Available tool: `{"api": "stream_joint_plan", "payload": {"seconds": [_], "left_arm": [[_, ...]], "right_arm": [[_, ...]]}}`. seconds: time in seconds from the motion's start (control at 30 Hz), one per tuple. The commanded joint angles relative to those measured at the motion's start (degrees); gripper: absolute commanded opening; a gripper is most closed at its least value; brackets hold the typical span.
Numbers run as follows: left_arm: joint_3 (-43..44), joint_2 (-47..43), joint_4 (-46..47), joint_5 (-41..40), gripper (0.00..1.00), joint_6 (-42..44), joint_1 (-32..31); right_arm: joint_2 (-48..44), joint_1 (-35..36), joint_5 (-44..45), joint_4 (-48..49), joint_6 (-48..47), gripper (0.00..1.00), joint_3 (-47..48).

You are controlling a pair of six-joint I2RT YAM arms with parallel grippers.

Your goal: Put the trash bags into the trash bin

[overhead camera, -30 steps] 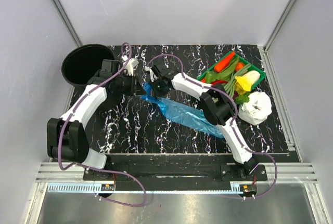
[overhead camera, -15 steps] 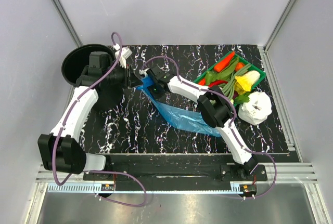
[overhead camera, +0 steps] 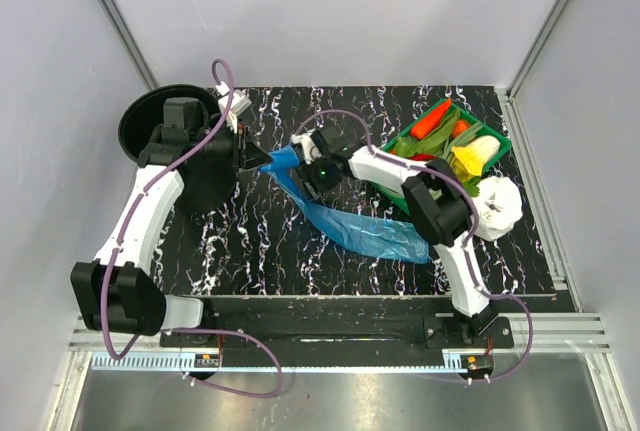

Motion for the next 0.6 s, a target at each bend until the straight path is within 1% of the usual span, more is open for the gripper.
{"api": "stream_joint_plan", "payload": {"seconds": [0.0,0.13,0.23,0.27,0.3,0.33,0.47,0.57], "left_arm": [[0.6,1.1,1.4,2.5,0.00,2.2,0.2],[-1.2,1.1,4.4,2.4,0.00,0.4,0.1],[-1.8,1.9,5.9,2.5,0.00,-1.2,0.0],[-2.1,2.1,6.6,2.9,0.00,-2.1,0.1],[-2.4,2.3,7.6,3.1,0.00,-2.9,0.1],[-2.8,2.4,8.6,3.2,0.00,-4.0,0.0],[-3.5,2.7,13.3,2.4,0.00,-9.8,0.0],[-4.8,2.5,18.2,1.7,0.00,-14.7,0.0]], "right_arm": [[-6.4,-4.1,-2.2,-6.1,-2.7,0.62,-1.8],[-12.9,-4.1,1.1,-7.5,-5.6,0.65,-3.9],[-18.4,-4.1,-2.1,-5.7,-6.9,0.67,-6.6],[-20.4,-4.2,-3.7,-3.6,-6.7,0.75,-7.9],[-21.9,-4.2,-6.3,-1.5,-6.1,0.91,-9.7],[-23.1,-4.2,-8.9,-0.1,-5.6,1.00,-10.6],[-23.4,-4.2,-18.5,0.5,-1.9,1.00,-10.1],[-23.4,-4.1,-22.9,3.8,0.8,1.00,-11.5]]}}
